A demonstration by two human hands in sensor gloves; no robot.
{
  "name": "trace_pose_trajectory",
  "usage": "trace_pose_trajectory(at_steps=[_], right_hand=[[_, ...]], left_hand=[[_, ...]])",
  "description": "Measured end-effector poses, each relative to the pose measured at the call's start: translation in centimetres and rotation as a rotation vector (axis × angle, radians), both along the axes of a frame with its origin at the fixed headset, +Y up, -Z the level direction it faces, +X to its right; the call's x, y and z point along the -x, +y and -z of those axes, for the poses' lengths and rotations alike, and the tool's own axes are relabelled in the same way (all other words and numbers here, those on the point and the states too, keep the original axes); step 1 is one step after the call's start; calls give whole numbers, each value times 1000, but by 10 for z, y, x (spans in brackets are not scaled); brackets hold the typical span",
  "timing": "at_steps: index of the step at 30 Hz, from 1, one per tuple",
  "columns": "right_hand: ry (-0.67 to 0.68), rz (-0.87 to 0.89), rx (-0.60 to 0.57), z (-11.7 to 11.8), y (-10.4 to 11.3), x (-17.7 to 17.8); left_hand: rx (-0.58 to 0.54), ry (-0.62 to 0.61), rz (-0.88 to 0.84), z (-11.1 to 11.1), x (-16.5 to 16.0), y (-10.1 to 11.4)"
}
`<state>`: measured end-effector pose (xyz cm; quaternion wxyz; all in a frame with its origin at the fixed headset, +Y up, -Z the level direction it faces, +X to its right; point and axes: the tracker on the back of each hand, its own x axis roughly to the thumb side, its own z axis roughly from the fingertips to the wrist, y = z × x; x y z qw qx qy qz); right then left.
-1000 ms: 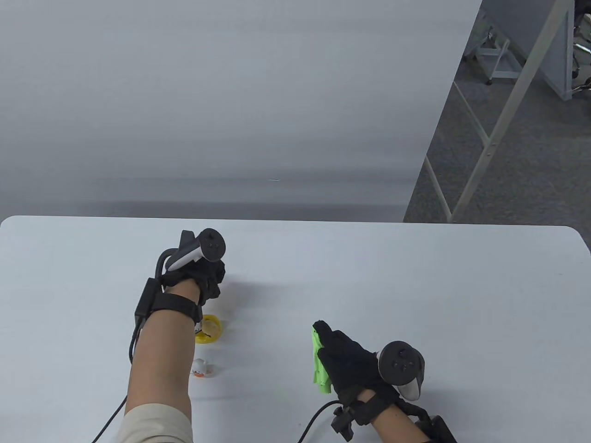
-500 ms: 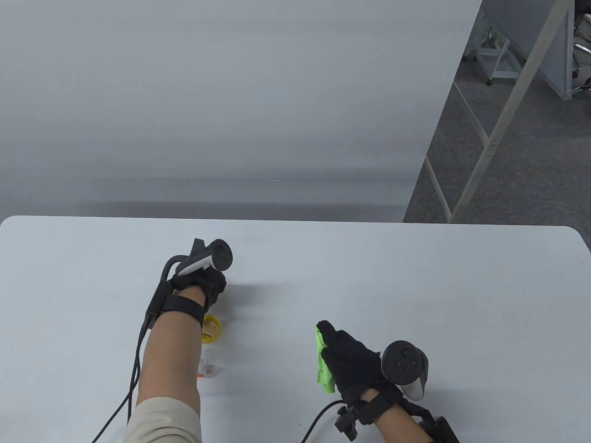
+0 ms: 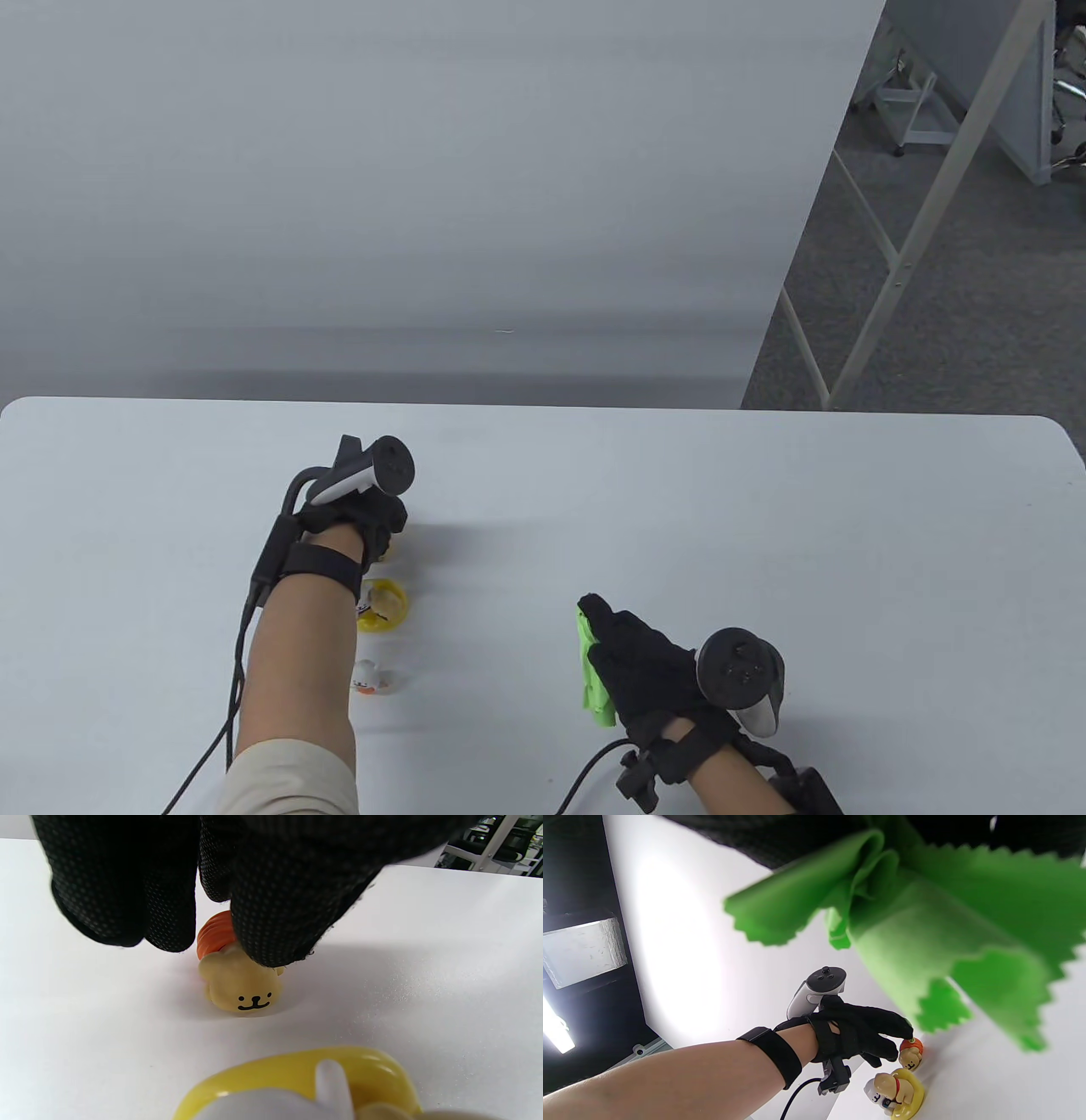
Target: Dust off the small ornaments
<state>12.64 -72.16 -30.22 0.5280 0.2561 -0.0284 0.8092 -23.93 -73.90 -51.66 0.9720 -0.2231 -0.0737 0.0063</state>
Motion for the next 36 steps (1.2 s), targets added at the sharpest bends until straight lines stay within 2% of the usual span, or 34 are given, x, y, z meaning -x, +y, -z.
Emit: trace_pose_trajectory(at_steps=[4,7,10,12,14,16,20,23,26,28,31,36], right_hand=[[2,1,0,0,0,0],[4,7,-1,1,1,-1],[1,15,3,2,1,-3],[-2,22,4,1,2,-5],[-9,23,-5,-2,4,-6],[-6,24,-9,-3,6,-7],[-11,37,-2,-1,6,-9],[-10,0,3,1,2,-8],[-2,-33,5,0,0,-7],[-1,-74,-8,0,-1,-5],[0,-102,-16,-2,-4,-3],[-8,-126,-20,-3,-5,-4]], left_hand=[[-66,-2,-27,-6,0,19],[-140,-30,-43,-19,-5,39],[-206,-99,12,-42,-12,60],[-291,-130,-50,-64,-12,74],[-309,-161,-144,-86,-11,79],[-351,-187,-157,-110,-9,83],[-378,-231,-200,-152,-4,83],[-400,-246,-214,-186,-4,72],[-402,-272,-206,-207,-2,57],[-389,-260,-239,-217,-1,50],[-426,-283,-216,-227,-3,43],[-392,-303,-234,-235,-9,27]])
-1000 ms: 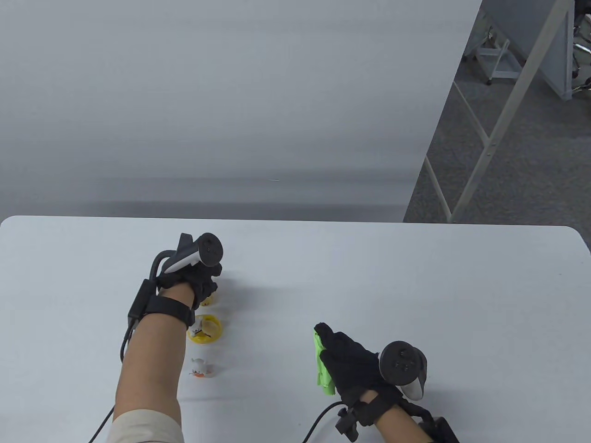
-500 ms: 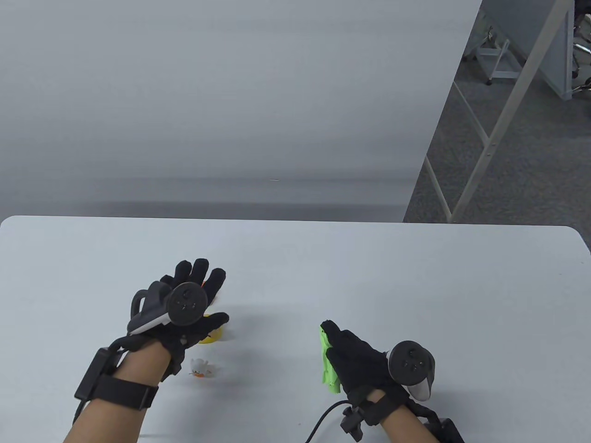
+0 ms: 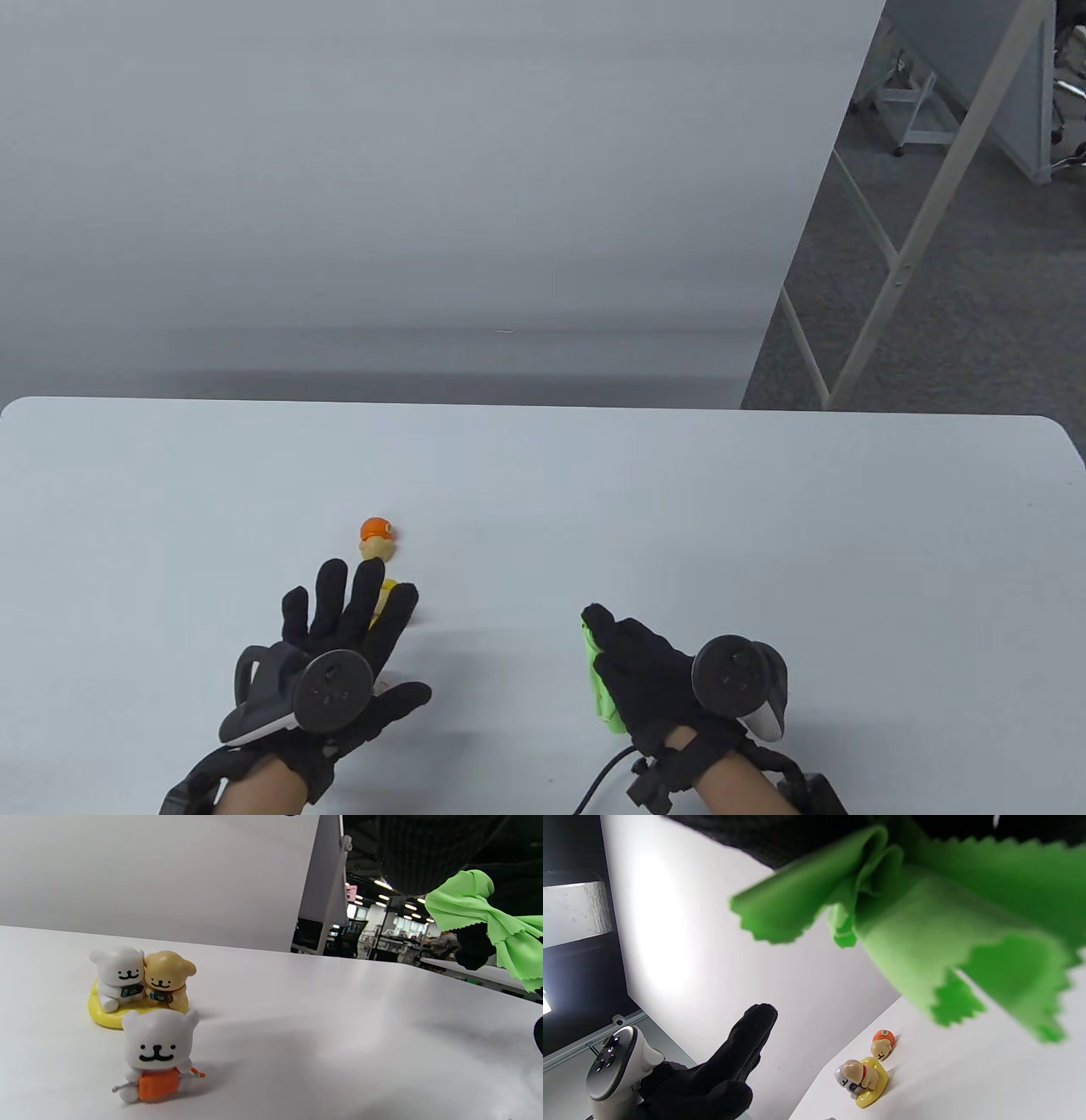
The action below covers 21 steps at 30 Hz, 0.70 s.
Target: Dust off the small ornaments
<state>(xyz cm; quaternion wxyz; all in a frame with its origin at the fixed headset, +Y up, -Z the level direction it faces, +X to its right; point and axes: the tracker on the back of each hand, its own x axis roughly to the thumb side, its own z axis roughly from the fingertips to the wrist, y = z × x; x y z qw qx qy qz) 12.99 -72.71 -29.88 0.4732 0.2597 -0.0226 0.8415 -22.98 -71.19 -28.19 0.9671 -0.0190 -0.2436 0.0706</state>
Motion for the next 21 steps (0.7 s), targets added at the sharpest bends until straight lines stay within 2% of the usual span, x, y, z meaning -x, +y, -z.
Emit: trace_pose_trajectory(at_steps=[4,8,12,15,17,21], right_hand=[[-12,-83,-11,1,-6,-2],[-39,-184,-42,0,-9,-1],[-81,-197,-26,0,-11,-3],[-138,-195,-38,3,-2,-7],[-191,-258,-71,6,11,-12],[-316,-376,-52,23,38,-37]], left_hand=[[72,-31,21,-1,-4,-12],[80,-49,10,1,-5,-14],[111,-58,2,3,-4,-18],[113,-63,6,3,-4,-18],[110,-79,-12,2,-5,-16],[83,-94,-18,0,-7,-13]])
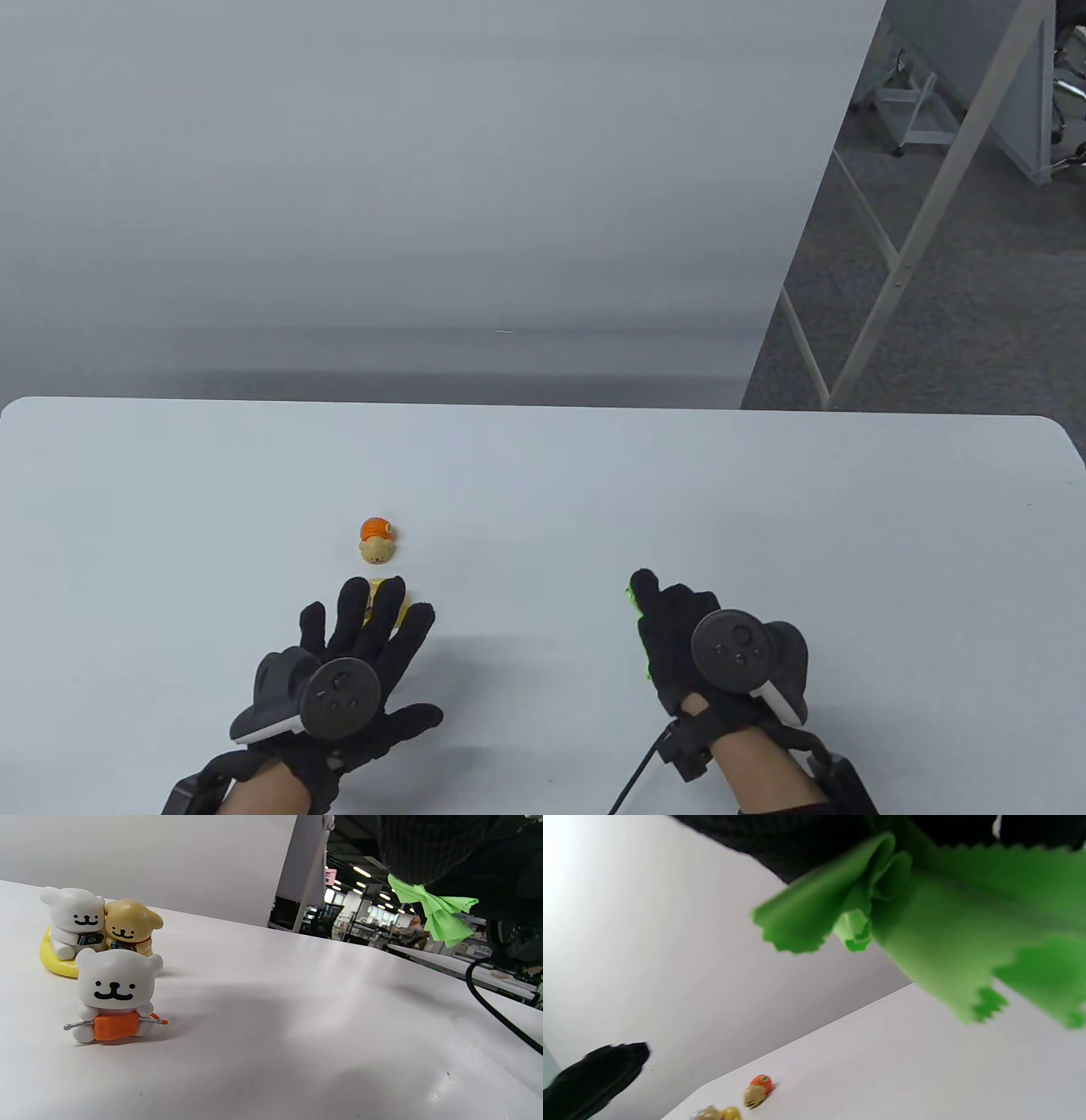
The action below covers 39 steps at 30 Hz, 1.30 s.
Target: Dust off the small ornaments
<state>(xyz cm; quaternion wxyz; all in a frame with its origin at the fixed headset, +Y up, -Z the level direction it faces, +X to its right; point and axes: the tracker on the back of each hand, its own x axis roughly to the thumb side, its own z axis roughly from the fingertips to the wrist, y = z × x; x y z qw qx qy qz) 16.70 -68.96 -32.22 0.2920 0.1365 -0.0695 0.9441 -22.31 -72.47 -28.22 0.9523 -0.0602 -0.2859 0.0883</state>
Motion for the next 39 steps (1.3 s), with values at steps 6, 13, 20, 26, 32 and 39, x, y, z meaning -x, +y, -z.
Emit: trace_pose_trajectory(at_steps=[6,13,20,26,32,39], right_hand=[[-149,-220,38,29,23,-55],[-252,-195,190,44,0,-100],[-224,-270,391,41,-31,-112],[-119,-264,230,31,-13,-93],[67,-366,41,1,18,-45],[247,-321,-49,-38,21,3]], left_hand=[[1,-2,6,0,-1,0],[13,-17,-22,-2,-3,0],[28,-20,-24,-1,-4,-3],[31,-20,-22,-1,-4,-3],[26,-19,-38,-1,-4,-1],[14,-11,-36,-2,-4,0]])
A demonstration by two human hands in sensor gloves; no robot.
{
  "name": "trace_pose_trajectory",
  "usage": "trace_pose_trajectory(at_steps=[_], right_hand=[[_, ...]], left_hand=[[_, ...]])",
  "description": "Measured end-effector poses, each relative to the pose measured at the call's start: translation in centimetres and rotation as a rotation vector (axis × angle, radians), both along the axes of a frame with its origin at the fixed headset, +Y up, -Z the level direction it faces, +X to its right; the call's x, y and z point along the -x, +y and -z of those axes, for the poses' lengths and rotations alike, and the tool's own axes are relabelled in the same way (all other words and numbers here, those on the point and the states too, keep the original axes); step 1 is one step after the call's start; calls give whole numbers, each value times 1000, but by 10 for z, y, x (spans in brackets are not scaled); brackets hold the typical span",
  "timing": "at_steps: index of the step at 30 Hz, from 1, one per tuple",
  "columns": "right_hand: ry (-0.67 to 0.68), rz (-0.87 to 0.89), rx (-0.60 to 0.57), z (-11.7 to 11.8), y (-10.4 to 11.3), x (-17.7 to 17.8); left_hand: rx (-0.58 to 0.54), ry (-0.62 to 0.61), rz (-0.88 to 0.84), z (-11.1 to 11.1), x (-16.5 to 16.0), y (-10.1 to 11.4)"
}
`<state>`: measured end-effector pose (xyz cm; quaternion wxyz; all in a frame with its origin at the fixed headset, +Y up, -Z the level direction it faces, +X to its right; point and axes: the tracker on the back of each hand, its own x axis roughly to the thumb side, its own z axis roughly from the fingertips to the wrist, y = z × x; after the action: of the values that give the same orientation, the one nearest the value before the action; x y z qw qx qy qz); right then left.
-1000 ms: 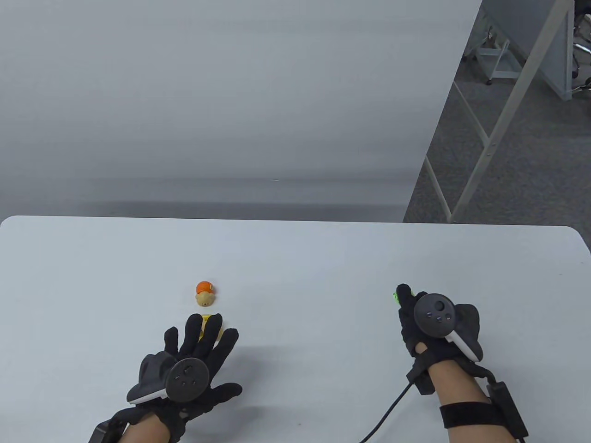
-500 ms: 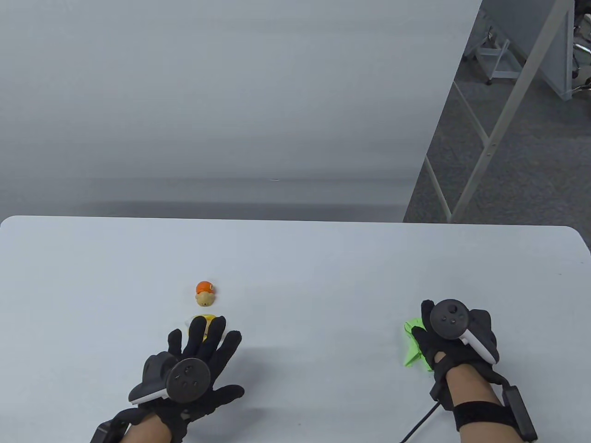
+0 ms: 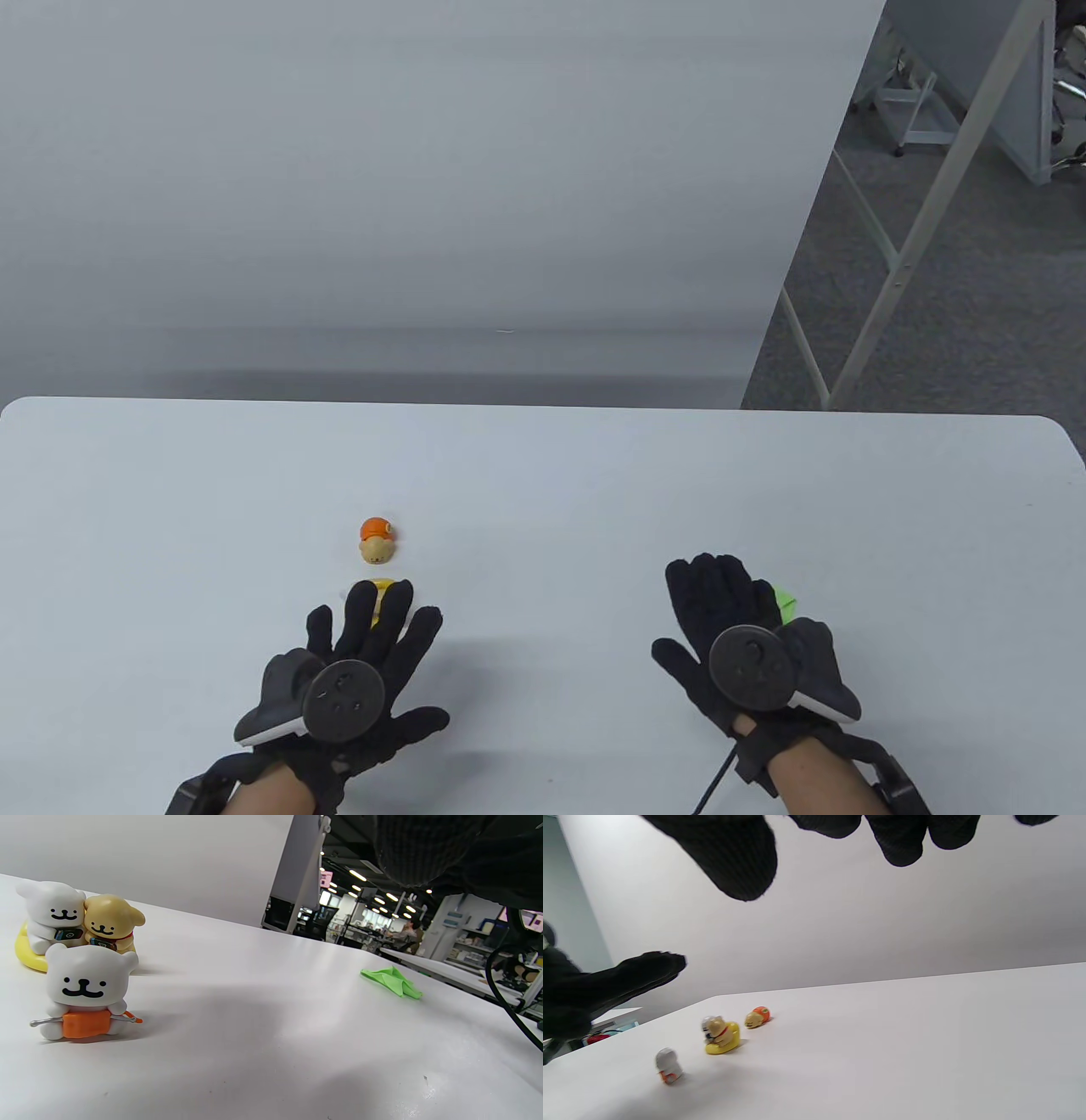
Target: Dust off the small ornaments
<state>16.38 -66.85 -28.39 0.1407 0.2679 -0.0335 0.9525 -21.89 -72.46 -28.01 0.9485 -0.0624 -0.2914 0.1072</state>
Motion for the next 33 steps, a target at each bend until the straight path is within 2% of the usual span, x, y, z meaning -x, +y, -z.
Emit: trace_pose_trajectory(at_steps=[6,9,14,33], right_hand=[[58,-37,-4,-20,-27,20],[82,-78,44,-23,-39,23],[89,-137,51,-27,-52,20],[100,-150,92,-18,-63,17]], left_hand=[[17,15,21,-2,-1,1],[22,13,41,-3,-2,3],[26,15,64,-6,-3,5],[54,15,80,-3,-6,0]])
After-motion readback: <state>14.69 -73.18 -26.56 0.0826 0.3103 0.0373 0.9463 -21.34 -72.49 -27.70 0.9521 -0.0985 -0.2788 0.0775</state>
